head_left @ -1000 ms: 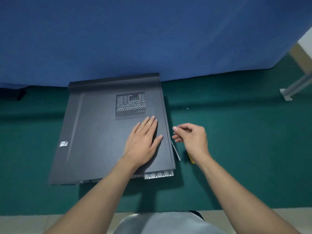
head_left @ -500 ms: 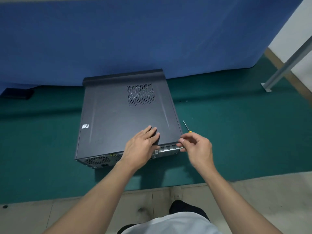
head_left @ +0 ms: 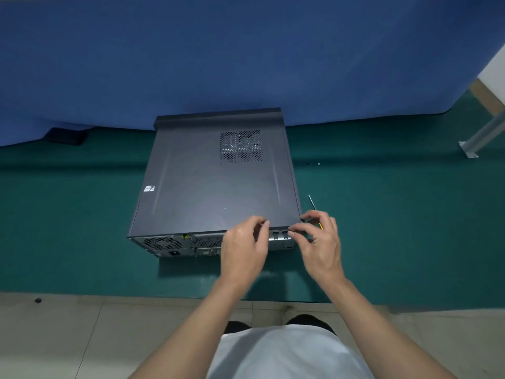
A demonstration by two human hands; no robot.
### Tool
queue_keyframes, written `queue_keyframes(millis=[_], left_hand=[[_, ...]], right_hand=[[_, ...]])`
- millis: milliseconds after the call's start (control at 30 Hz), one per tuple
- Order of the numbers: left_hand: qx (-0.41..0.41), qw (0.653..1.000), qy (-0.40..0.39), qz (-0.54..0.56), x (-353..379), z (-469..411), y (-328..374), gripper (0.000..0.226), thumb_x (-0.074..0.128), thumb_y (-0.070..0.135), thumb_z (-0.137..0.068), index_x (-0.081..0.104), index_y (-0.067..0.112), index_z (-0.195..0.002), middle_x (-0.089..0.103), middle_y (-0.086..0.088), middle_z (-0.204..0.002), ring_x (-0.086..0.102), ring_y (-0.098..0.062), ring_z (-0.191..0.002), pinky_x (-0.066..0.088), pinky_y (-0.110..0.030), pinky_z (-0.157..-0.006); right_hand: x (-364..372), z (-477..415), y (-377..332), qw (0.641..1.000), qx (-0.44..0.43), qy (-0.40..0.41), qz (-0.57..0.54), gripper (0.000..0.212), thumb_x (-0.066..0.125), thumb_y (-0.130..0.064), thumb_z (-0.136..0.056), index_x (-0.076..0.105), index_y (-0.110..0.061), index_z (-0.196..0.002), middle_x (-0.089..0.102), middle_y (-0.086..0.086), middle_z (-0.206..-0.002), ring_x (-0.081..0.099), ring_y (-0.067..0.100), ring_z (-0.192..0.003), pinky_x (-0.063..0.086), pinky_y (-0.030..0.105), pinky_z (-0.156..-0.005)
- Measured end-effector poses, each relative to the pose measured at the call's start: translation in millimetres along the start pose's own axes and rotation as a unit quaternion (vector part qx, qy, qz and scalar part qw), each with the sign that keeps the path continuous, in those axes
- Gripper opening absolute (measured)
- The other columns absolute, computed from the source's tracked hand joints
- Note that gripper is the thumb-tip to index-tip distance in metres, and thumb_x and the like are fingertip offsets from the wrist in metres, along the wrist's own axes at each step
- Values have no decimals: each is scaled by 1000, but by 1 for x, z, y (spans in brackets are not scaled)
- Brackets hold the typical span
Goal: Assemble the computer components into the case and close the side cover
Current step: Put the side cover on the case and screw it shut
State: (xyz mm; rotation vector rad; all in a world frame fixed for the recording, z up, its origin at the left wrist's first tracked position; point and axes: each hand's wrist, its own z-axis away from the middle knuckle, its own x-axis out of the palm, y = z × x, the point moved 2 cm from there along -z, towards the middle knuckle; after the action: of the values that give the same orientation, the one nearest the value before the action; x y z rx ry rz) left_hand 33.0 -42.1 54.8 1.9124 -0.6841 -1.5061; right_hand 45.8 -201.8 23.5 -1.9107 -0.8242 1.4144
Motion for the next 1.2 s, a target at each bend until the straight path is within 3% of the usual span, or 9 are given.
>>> queue_keyframes(millis=[100,200,267,600,733,900,1033,1133,1200], left_hand=[[-168,980,-53,93,19,10,-1,16,63,23,-92,73,14,-83,70,2,-68,66,-15,-64,50,-27,-66],[-324,908,-82,253,31,10,1,18,62,14,-94,72,11,-79,73,-7,-76,68,-17,-64,54,-29,-67],[-366,870,-101,313,34,8,4,18,60,14,-95,72,8,-83,74,-10,-83,70,-20,-70,57,-29,-71],[-425,787,-122,430,43,4,22,18,65,15,-92,72,-1,-97,74,-17,-94,71,-21,-84,58,-26,-76],[-451,774,-94,434,47,2,24,13,67,10,-90,72,-1,-91,73,-21,-94,69,-23,-81,59,-26,-73],[-474,766,-67,430,49,0,27,11,67,7,-90,71,-2,-85,73,-21,-88,70,-24,-78,60,-28,-72],[-486,758,-59,431,51,-1,31,12,65,6,-91,68,-5,-90,73,-20,-86,70,-21,-70,60,-27,-70],[-487,757,-54,432,52,-3,32,11,63,6,-92,64,-4,-88,74,-17,-80,72,-19,-65,59,-23,-62],[-479,760,-52,436,51,-3,33,11,63,6,-93,64,-3,-86,74,-14,-77,73,-19,-67,58,-22,-59]], right_hand=[[2,1,3,999,-34,25,-5,8,79,-6,-76,76,-13,-78,59,2,-101,50,21,-97,50,43,-77],[3,-1,6,998,-59,38,-9,7,78,-5,-76,76,-11,-78,60,4,-100,50,21,-96,51,43,-74],[4,-1,9,997,-62,39,-4,7,78,-5,-75,75,-11,-77,60,4,-100,50,18,-97,48,38,-79],[8,0,10,992,65,41,-100,6,77,-3,-76,74,-8,-75,55,0,-104,42,3,-97,40,21,-85],[11,5,8,991,106,42,-77,7,77,-9,-77,70,-9,-75,53,-2,-101,47,12,-103,31,6,-81],[1,5,4,996,7,68,63,26,82,-18,-73,58,-10,-71,55,0,-88,49,15,-86,34,22,-63],[-9,2,13,995,-73,43,46,22,75,-23,-79,58,-11,-72,56,-2,-88,51,15,-85,41,26,-62],[-18,-7,42,998,-19,46,35,19,57,-26,-88,61,-10,-79,57,1,-93,56,21,-88,43,31,-70],[-14,-22,65,991,61,-43,114,24,49,-28,-96,65,-11,-104,55,3,-119,50,26,-111,45,36,-82]])
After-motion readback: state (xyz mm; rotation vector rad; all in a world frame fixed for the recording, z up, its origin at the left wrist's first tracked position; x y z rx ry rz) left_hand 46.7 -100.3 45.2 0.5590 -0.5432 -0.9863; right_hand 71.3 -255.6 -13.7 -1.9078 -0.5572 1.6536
